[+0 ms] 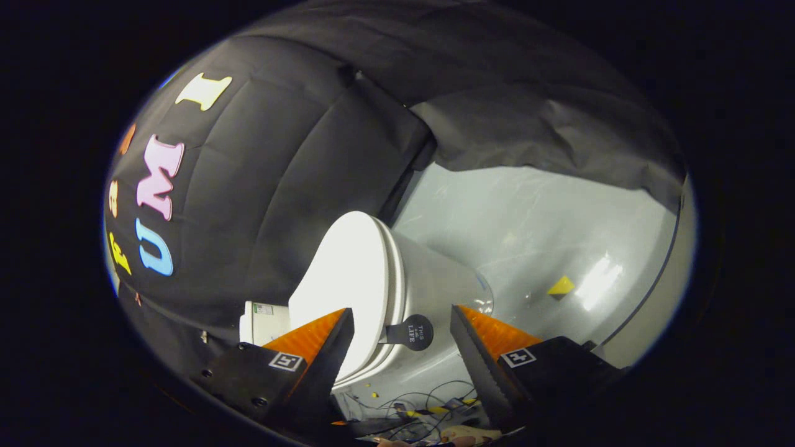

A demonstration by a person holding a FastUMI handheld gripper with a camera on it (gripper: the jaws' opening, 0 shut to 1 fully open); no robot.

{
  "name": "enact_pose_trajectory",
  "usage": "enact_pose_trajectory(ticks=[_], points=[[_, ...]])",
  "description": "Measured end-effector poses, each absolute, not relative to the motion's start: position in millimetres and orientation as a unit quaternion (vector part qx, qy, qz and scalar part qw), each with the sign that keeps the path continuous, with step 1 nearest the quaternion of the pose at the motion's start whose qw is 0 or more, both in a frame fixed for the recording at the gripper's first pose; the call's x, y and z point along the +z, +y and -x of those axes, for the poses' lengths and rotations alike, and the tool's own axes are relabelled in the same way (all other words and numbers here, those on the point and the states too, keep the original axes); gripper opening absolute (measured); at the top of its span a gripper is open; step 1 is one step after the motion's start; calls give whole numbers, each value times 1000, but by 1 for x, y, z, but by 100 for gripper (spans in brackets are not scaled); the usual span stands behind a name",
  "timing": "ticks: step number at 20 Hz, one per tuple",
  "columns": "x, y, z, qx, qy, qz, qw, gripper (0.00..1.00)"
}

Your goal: Open the toilet lid.

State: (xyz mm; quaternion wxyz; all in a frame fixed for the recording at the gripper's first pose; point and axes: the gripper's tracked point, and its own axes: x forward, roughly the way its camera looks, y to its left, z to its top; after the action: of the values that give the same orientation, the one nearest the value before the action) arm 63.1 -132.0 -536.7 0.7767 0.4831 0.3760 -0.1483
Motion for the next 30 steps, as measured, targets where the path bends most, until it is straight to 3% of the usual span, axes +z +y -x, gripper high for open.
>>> enact_pose_trajectory(ticks=[8, 12, 13, 15, 18, 19, 22, 23, 30], points=[[-579, -110, -68, -140, 416, -544, 715, 97], [-584, -101, -77, -123, 415, -573, 696, 78], [-585, -98, -78, -117, 417, -581, 689, 77], [-591, -96, -79, -122, 420, -588, 681, 52], [-578, -110, -72, -116, 418, -595, 677, 52], [-589, -95, -79, -110, 419, -600, 673, 29], [-584, -101, -84, -103, 401, -613, 673, 28], [-579, -94, -82, -94, 407, -614, 669, 11], [-580, -93, -87, -87, 405, -601, 684, 11]])
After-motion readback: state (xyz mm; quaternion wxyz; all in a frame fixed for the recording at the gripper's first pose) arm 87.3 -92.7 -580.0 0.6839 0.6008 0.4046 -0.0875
